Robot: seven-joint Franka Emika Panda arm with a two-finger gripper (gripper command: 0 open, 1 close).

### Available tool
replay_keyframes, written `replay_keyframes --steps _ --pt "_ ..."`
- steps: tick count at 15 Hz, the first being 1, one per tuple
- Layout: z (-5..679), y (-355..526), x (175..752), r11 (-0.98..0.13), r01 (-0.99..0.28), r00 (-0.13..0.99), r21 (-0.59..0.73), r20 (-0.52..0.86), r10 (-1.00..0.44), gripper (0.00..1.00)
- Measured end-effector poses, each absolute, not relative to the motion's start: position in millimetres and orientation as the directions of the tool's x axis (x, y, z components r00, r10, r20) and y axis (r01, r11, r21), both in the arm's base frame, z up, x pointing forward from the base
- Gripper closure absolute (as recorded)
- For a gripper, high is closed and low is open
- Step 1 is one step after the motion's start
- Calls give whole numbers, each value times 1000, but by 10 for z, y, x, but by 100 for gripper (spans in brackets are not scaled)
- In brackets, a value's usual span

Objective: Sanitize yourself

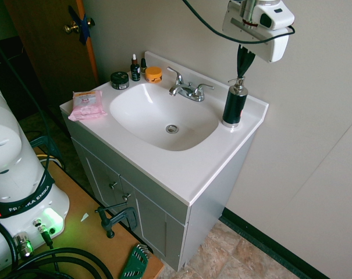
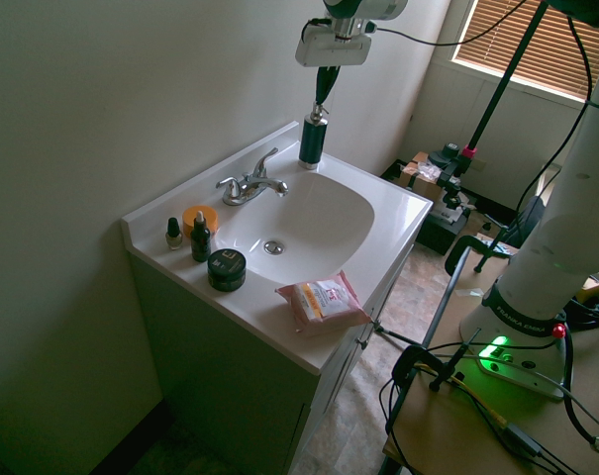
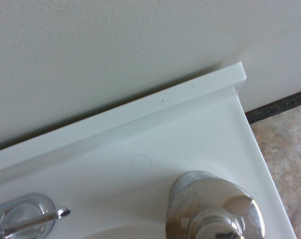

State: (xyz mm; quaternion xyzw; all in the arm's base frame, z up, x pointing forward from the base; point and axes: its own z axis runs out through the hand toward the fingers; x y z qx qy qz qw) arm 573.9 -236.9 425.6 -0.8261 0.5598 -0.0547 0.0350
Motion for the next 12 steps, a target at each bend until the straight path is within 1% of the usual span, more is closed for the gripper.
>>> replay_keyframes --steps 4,7,8,10,12 --pt "4309 -2421 5702 -368 -917 368 -153 28 -929 100" --pt "4548 -2375 5575 -396 -899 400 -184 19 -916 100" --pt "4628 -2321 5501 -409 -892 415 -189 13 -910 0" --pt "4748 -2128 5314 -445 -874 454 -194 -2 -891 0" --pt "4719 -1851 5119 -492 -852 502 -181 -14 -865 0"
